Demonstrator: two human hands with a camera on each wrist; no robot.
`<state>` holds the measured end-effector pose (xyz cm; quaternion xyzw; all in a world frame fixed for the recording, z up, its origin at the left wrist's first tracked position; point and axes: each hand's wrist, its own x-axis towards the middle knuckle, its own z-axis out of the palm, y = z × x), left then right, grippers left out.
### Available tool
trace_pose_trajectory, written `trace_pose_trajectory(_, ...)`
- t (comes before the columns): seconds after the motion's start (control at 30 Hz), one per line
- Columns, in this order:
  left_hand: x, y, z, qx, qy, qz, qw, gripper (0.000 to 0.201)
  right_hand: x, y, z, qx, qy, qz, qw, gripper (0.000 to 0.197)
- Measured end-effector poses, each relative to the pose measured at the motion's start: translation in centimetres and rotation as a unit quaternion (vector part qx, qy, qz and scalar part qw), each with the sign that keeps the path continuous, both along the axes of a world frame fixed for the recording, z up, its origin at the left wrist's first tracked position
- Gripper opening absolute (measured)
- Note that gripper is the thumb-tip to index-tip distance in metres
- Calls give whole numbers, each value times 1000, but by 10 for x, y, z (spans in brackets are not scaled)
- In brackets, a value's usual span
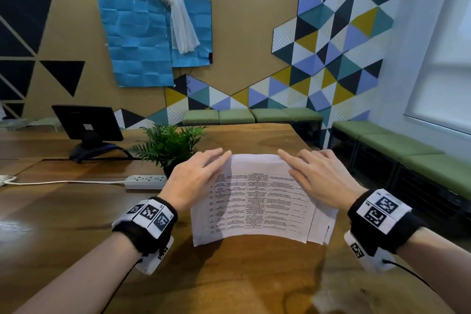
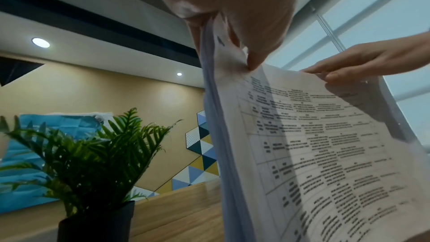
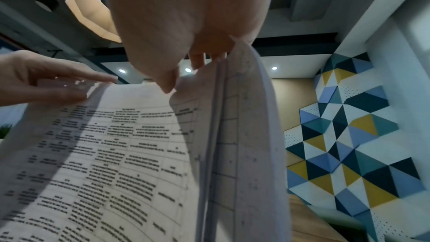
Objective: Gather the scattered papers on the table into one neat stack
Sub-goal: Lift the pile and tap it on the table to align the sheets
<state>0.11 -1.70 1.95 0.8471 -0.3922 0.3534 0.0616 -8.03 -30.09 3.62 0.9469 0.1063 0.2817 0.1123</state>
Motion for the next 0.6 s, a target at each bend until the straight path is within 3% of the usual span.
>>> trace_pose_trajectory(0.13, 1, 6, -3, -3, 13, 2, 1000, 44, 3, -4, 0, -18, -27, -56, 998, 47)
trace_pose_trajectory(0.2, 1, 4, -4, -6, 1, -2, 1000, 44, 7, 0, -2, -19, -23, -41, 999, 50)
trace_pose_trajectory(0.33, 2, 0, -7, -10, -19, -15, 1000, 49, 15, 14, -4, -16, 23, -13, 1000, 52)
trace_pose_trajectory(0.43, 4, 3, -7, -10, -19, -20, 1000, 56, 16, 13, 5, 26, 72, -55, 996, 46)
trace_pose_trajectory(0.5, 5, 2, -7, 6, -43, 15, 999, 58, 16, 11, 11, 35, 106, -86, 990, 42)
trace_pose_trajectory(0.6, -10, -18, 4, 70, -60, 130, 987, 59, 20, 9, 10, 46, 123, -82, 988, 33)
